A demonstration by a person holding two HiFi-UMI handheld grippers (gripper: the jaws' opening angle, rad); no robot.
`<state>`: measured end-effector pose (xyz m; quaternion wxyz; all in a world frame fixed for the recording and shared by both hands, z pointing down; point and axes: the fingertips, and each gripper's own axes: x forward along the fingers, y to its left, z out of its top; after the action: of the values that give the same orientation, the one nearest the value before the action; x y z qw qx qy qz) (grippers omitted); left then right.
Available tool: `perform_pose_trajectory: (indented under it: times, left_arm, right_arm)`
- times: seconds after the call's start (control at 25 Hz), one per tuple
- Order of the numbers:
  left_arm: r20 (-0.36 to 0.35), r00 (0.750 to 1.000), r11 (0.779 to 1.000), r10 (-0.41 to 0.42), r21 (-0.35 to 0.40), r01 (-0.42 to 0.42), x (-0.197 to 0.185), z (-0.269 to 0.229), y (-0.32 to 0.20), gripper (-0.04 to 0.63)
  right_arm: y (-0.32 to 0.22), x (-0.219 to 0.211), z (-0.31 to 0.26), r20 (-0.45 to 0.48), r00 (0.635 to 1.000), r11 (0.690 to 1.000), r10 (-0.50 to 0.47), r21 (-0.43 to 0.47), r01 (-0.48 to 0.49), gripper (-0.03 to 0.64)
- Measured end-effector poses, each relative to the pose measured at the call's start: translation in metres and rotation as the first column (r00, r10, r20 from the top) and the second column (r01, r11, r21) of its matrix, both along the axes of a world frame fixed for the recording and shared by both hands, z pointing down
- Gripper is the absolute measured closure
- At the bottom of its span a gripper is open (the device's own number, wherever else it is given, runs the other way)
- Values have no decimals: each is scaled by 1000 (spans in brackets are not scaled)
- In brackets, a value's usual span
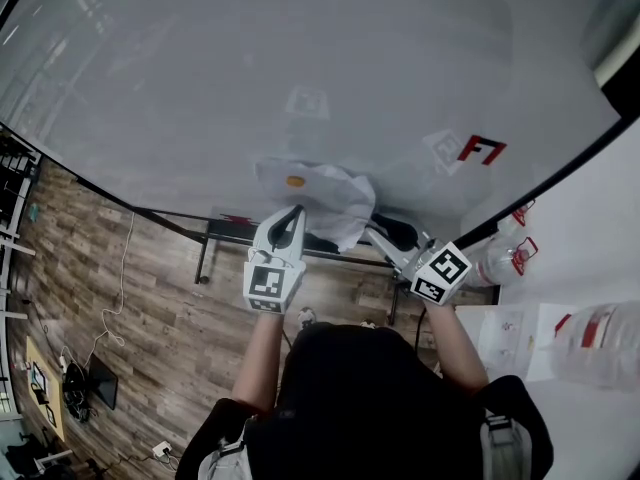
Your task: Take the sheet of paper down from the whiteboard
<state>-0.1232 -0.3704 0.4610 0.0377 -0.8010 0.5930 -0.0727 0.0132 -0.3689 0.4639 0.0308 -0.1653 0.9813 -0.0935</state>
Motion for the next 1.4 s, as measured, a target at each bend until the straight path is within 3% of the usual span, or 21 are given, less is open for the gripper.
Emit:
perform_pose_trajectory:
  times: [0.28, 0.48, 0.72, 0.88, 1.4]
  left_arm:
    - [13, 999, 999, -33, 19, 33, -4, -7, 2, 583]
    - [124, 988, 988, -90, 132, 74, -6, -35, 8, 581]
    - [198, 971, 976, -133, 199, 93, -5, -55, 5, 580]
    - [252, 956, 972, -148, 215, 94, -3, -60, 2, 493]
    - [255, 950, 961, -180, 254, 114, 1, -72, -8, 482]
  right_arm:
    - [-6, -5, -3, -9, 1000, 1000, 6, 4, -6, 515]
    - [-8, -12, -10, 2, 1000, 1000, 11, 28, -11, 517]
    - [-12, -13, -14, 21, 999, 999, 27, 20, -28, 611]
    - [-12, -14, -13, 19, 999, 1000, 31, 6, -31, 612]
    - [-12, -15, -11, 0, 999, 999, 43, 11, -43, 614]
